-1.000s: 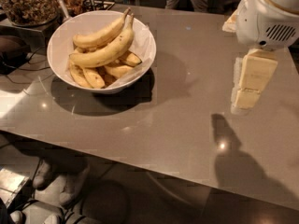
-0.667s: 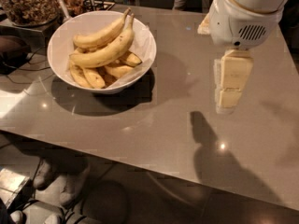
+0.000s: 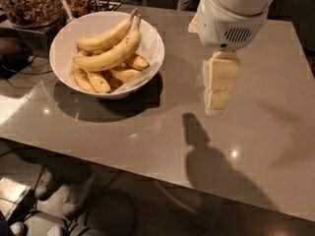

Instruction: Pick banana from white bowl

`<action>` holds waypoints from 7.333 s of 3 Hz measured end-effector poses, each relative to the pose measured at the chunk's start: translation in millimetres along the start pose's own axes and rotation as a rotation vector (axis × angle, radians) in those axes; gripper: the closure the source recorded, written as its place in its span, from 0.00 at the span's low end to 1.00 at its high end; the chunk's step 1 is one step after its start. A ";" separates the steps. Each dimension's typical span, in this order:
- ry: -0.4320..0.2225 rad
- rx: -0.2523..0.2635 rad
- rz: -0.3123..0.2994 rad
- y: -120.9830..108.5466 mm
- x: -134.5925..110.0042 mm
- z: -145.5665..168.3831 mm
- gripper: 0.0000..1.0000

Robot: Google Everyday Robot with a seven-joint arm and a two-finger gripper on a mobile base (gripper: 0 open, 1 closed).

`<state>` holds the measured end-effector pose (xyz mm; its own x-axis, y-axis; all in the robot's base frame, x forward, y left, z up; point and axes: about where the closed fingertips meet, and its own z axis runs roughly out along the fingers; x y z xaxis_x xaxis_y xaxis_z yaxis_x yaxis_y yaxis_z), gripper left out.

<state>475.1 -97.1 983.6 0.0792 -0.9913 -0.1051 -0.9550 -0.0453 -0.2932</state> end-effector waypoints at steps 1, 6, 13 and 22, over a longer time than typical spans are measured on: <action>0.013 -0.001 -0.058 -18.1 -32.3 12.7 0.00; 0.066 0.032 -0.218 -76.4 -116.9 45.7 0.00; 0.121 0.032 -0.331 -118.2 -164.8 88.3 0.53; -0.291 0.168 -0.213 -40.7 -119.9 -15.3 1.00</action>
Offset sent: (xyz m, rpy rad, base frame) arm 0.0506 0.0983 -0.0079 -0.0989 0.0327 0.2031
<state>500.1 21.7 1022.6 0.3709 -0.8845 -0.2829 -0.8504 -0.2011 -0.4862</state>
